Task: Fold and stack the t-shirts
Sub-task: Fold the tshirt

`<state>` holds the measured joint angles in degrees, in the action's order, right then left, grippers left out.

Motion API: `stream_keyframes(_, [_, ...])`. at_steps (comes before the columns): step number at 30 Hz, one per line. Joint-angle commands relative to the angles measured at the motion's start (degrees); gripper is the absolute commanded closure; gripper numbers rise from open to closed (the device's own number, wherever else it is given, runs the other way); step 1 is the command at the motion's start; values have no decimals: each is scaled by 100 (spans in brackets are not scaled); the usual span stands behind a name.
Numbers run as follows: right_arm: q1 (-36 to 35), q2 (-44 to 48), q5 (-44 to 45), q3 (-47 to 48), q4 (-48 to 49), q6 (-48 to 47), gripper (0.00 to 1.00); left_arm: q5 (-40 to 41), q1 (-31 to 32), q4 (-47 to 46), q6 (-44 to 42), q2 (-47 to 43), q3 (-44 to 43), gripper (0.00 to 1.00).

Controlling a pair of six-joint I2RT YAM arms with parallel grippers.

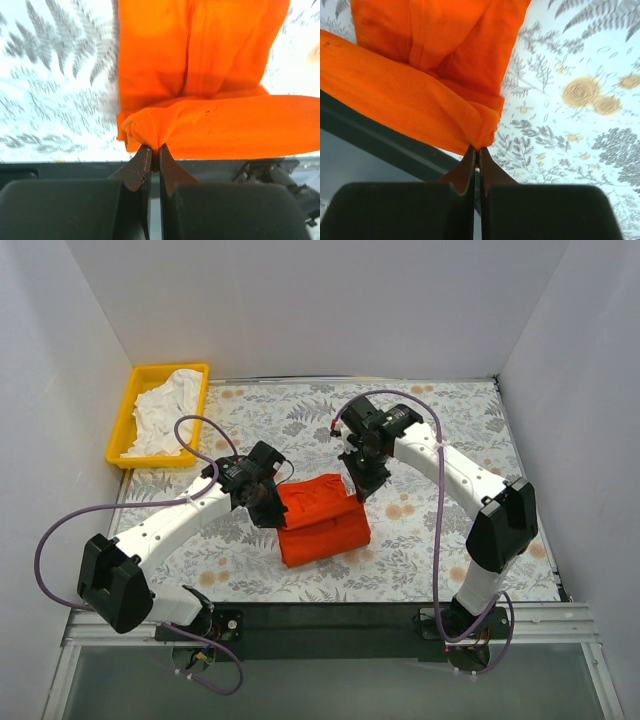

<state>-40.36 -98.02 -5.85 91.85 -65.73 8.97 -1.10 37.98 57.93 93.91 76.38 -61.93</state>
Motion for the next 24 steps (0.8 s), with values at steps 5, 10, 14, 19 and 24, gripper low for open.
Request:
stream_keyframes(5, [212, -788, 189, 1334, -220, -493, 99, 567, -572, -475, -909, 298, -408, 100])
stream_keyframes(10, [309, -1263, 180, 1845, -203, -581, 99, 664, -809, -993, -1094, 535, -258, 100])
stream_keyframes(14, [380, -1518, 145, 1819, 25, -616, 99, 646, -923, -1451, -1164, 798, -91, 100])
stream_keyframes(19, [441, -1712, 145, 1591, 420, -590, 99, 787, -994, -1776, -1217, 1142, -38, 100])
stream_keyframes(24, [529, -1896, 145, 1406, 746, -537, 99, 901, -1046, -2101, -1164, 1283, 85, 100])
